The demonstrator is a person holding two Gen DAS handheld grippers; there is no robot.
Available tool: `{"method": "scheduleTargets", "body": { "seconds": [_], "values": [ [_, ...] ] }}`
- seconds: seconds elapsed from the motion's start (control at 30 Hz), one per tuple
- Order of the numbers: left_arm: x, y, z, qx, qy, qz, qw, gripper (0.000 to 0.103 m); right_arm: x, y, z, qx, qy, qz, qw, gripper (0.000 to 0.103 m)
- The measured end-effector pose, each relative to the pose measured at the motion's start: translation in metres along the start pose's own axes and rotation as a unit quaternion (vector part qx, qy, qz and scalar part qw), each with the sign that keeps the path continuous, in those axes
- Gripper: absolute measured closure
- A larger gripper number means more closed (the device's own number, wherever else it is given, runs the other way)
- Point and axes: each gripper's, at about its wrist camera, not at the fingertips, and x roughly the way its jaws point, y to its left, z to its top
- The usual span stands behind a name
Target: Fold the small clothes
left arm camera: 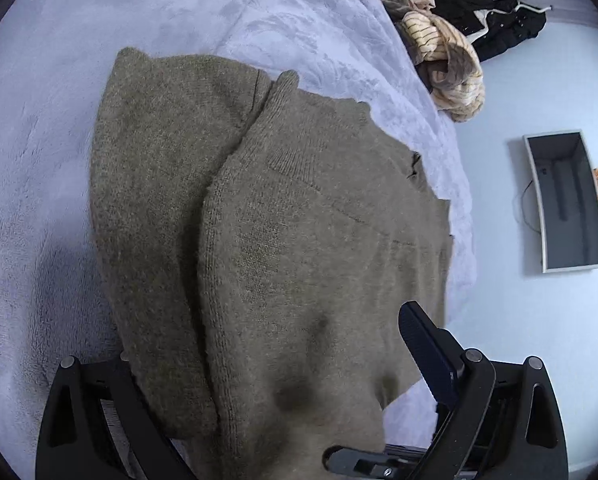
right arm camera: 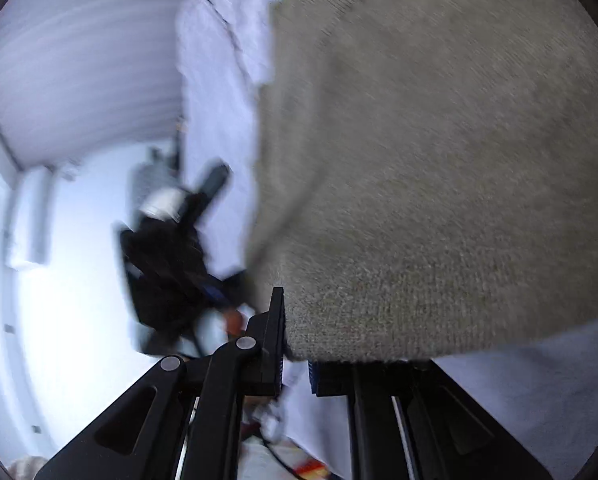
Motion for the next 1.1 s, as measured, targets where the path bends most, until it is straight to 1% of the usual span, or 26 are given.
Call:
{"method": "scheduleTargets", "body": {
  "seconds": [0.03,0.07,0.1,0.13,0.2,0.27,0.33,0.4,0.47,0.53,0.57,0.63,0.67,0.73,0.77,0.8,0.83,0.87,0.9,0.93,0.97,1.0,1.07,1.1],
  "values": [
    [0.003,-0.001,-0.002,0.005,0.001,0.013,0.9999,0.005,0.000,-0.005,-0.005,-0.018,0.013,-0.033,0.999,0.086],
    [0.005,-0.002,-0.003,0.012,-0.001,0.022,0.9997,0.005,-0.001,-0.005,-0.008,-0.029,0.022,-0.051,0.998,0.083],
    [0.006,-0.005,-0.005,0.021,-0.003,0.032,0.9993,0.005,-0.002,-0.003,-0.012,-0.042,0.032,-0.068,0.996,0.075],
    [0.007,-0.008,-0.006,0.029,-0.004,0.042,0.9987,0.005,-0.006,-0.002,-0.013,-0.051,0.035,-0.078,0.995,0.058],
    [0.009,-0.012,-0.007,0.041,-0.003,0.060,0.9973,0.005,-0.021,0.004,-0.013,-0.072,0.022,-0.097,0.992,0.037],
    [0.011,-0.014,-0.007,0.051,-0.003,0.076,0.9958,0.005,-0.041,0.011,-0.009,-0.093,-0.004,-0.108,0.990,0.037],
    [0.012,-0.014,-0.008,0.055,-0.003,0.086,0.9947,0.005,-0.064,0.020,0.001,-0.109,-0.051,-0.118,0.986,0.037],
    [0.013,-0.015,-0.008,0.057,-0.005,0.094,0.9939,0.005,-0.079,0.021,0.012,-0.113,-0.086,-0.130,0.981,0.037],
    [0.014,-0.016,-0.008,0.058,-0.007,0.102,0.9931,0.005,-0.088,0.017,0.028,-0.107,-0.107,-0.150,0.977,0.046],
    [0.016,-0.017,-0.009,0.062,-0.008,0.110,0.9919,0.005,-0.090,0.014,0.037,-0.110,-0.117,-0.173,0.972,0.087],
    [0.016,-0.018,-0.009,0.065,-0.008,0.115,0.9913,0.005,-0.086,0.014,0.042,-0.115,-0.121,-0.186,0.968,0.091],
    [0.018,-0.018,-0.010,0.069,-0.008,0.123,0.9900,0.005,-0.075,0.015,0.045,-0.120,-0.116,-0.197,0.966,0.092],
    [0.019,-0.018,-0.011,0.070,-0.009,0.128,0.9893,0.005,-0.077,0.007,0.046,-0.122,-0.107,-0.201,0.966,0.092],
    [0.021,-0.020,-0.011,0.070,-0.010,0.137,0.9880,0.005,-0.060,0.000,0.048,-0.127,-0.080,-0.225,0.963,0.093],
    [0.022,-0.021,-0.011,0.070,-0.012,0.142,0.9874,0.005,-0.061,-0.009,0.049,-0.127,-0.071,-0.230,0.962,0.095],
    [0.023,-0.022,-0.012,0.069,-0.015,0.147,0.9866,0.008,-0.057,-0.014,0.049,-0.124,-0.062,-0.229,0.964,0.096],
    [0.022,-0.022,-0.012,0.068,-0.022,0.157,0.9850,0.013,-0.058,-0.016,0.048,-0.119,-0.062,-0.223,0.966,0.096],
    [0.022,-0.023,-0.013,0.068,-0.031,0.175,0.9818,0.028,-0.061,-0.021,0.046,-0.116,-0.063,-0.216,0.967,0.096],
    [0.021,-0.023,-0.013,0.069,-0.036,0.185,0.9797,0.044,-0.062,-0.024,0.045,-0.113,-0.062,-0.208,0.970,0.096],
    [0.019,-0.022,-0.013,0.069,-0.041,0.181,0.9802,0.051,-0.065,-0.027,0.045,-0.110,-0.061,-0.198,0.972,0.096],
    [0.015,-0.022,-0.013,0.066,-0.049,0.175,0.9812,0.063,-0.069,-0.033,0.044,-0.107,-0.060,-0.190,0.974,0.096],
    [0.011,-0.022,-0.013,0.064,-0.054,0.175,0.9810,0.072,-0.072,-0.038,0.044,-0.103,-0.057,-0.178,0.977,0.096],
    [0.000,-0.029,-0.015,0.070,-0.069,0.174,0.9799,0.079,-0.082,-0.046,0.044,-0.100,-0.052,-0.158,0.981,0.096],
    [-0.004,-0.035,-0.017,0.075,-0.075,0.173,0.9791,0.081,-0.086,-0.047,0.044,-0.102,-0.051,-0.150,0.982,0.095]
  ]
}}
